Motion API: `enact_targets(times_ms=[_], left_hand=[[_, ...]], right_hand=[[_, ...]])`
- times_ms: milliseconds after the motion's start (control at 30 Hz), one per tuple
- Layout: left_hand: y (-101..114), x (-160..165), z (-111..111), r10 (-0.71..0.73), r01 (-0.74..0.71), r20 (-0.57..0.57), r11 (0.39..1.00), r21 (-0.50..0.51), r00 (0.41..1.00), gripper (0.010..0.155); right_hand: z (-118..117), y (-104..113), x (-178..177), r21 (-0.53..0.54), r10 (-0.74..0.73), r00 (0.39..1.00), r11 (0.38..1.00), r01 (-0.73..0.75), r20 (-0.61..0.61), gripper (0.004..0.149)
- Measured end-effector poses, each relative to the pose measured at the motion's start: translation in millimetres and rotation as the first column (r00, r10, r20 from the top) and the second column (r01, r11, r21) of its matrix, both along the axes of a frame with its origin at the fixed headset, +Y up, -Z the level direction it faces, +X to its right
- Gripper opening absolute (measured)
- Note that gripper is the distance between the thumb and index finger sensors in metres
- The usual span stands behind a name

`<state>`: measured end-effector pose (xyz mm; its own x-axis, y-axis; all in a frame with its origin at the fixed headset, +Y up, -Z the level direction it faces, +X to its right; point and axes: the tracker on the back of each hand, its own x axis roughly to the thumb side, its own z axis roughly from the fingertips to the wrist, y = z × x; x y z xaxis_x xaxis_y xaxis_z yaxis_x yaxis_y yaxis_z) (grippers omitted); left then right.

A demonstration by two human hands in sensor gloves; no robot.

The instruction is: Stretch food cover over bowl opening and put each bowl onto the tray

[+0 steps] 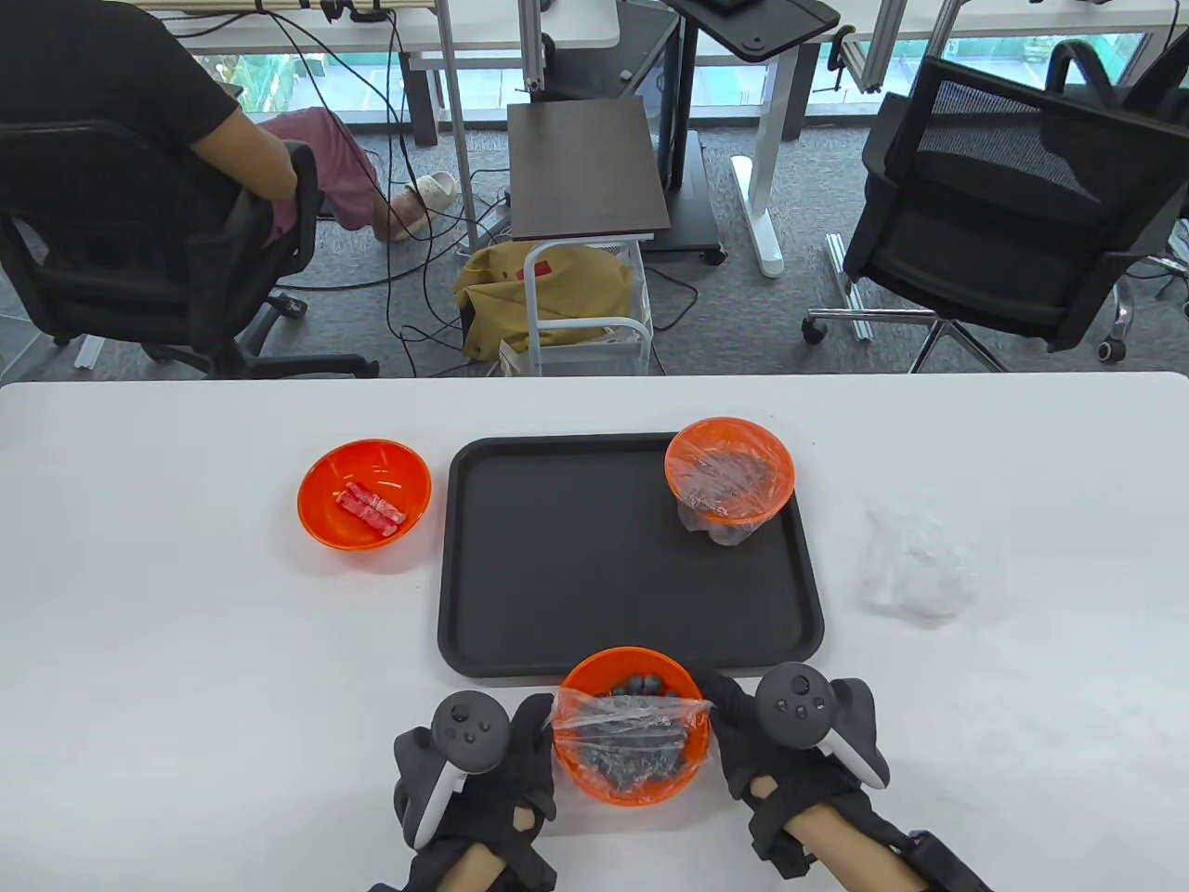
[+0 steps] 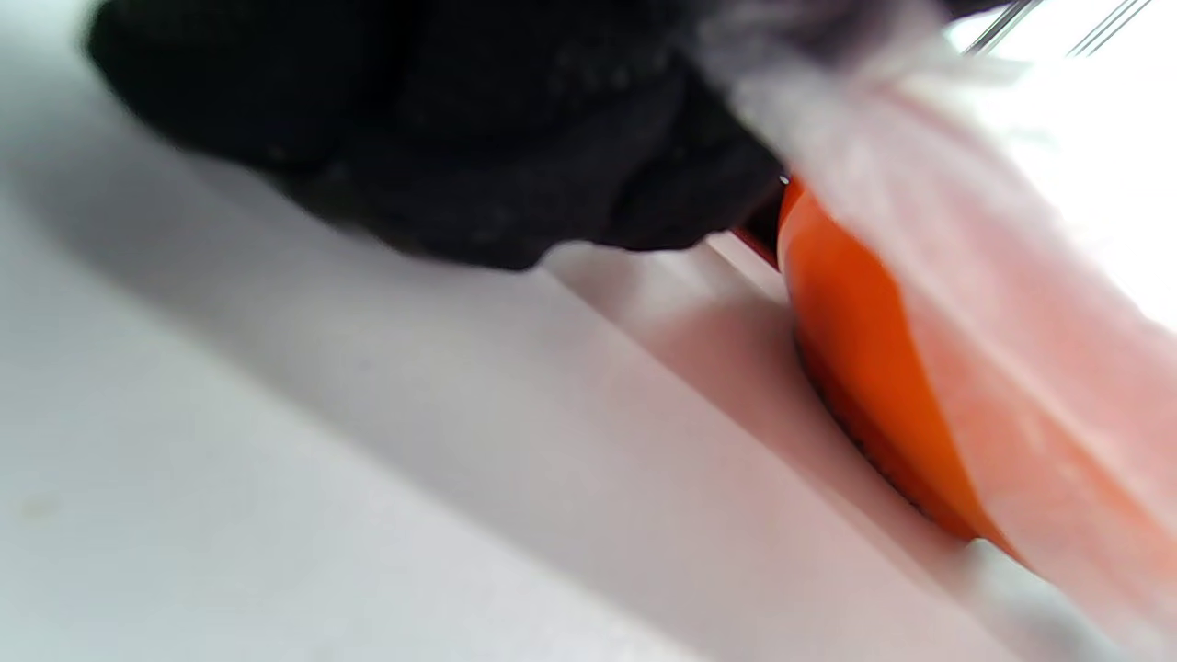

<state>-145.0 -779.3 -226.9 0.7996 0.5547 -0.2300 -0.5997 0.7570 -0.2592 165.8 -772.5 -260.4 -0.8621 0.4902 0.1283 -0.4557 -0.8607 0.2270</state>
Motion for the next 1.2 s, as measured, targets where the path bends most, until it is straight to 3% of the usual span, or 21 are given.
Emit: enact_targets(times_ms=[300,667,833,1200], left_hand=[[2.6,-0.3,-18.1,0.021,-0.020,0.018,0.999,-0.051,1.000,0.044],[6.8,2.8,-38.0,0.024,-0.013,0.074,0.989,-0.148,0.997,0.043],[6.9,3.5,-42.1,0.023,-0.006,0.091,0.984,-0.179,0.996,0.042],[4.2,4.6,-45.0,0.102,-0.074,0.112,0.970,-0.230,0.989,0.044]], right_hand=[[-15.4,-1.1,-2.6,-0.037,-0.035,0.999,0.999,0.035,-0.009,0.051],[-30.4,-11.6,2.7,-0.184,-0.210,0.977,0.960,0.211,0.026,0.045],[-30.3,-12.0,2.5,-0.182,-0.222,0.975,0.959,0.217,-0.007,0.056],[-32.0,-11.9,4.5,-0.170,-0.201,0.979,0.966,0.194,-0.023,0.050]])
